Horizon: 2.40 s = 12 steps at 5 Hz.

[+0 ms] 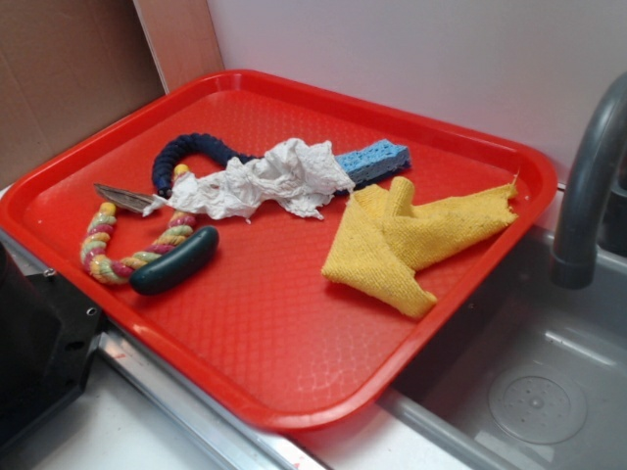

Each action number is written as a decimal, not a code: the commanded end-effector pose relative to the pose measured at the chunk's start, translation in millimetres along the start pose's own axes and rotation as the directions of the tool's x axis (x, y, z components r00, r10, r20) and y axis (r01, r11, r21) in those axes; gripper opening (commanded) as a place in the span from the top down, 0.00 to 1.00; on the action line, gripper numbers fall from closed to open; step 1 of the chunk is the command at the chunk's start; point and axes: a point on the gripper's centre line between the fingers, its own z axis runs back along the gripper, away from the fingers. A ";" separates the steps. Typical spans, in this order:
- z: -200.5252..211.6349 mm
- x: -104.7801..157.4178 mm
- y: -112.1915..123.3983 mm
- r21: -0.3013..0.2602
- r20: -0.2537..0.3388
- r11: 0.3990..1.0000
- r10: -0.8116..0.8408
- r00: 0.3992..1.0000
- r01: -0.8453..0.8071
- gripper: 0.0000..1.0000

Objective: Grab the yellow cloth.

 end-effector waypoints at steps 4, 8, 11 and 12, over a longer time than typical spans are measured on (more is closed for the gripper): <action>-113.3 83.3 -68.8 0.129 0.001 0.974 0.187 0.982 -0.185 0.00; -174.4 94.3 -97.6 0.061 0.045 0.984 0.163 0.986 -0.166 0.00; -219.7 131.2 -115.1 -0.048 0.059 0.974 0.224 0.973 -0.221 0.00; -211.2 139.7 -112.6 -0.027 0.063 0.978 0.210 0.976 -0.208 1.00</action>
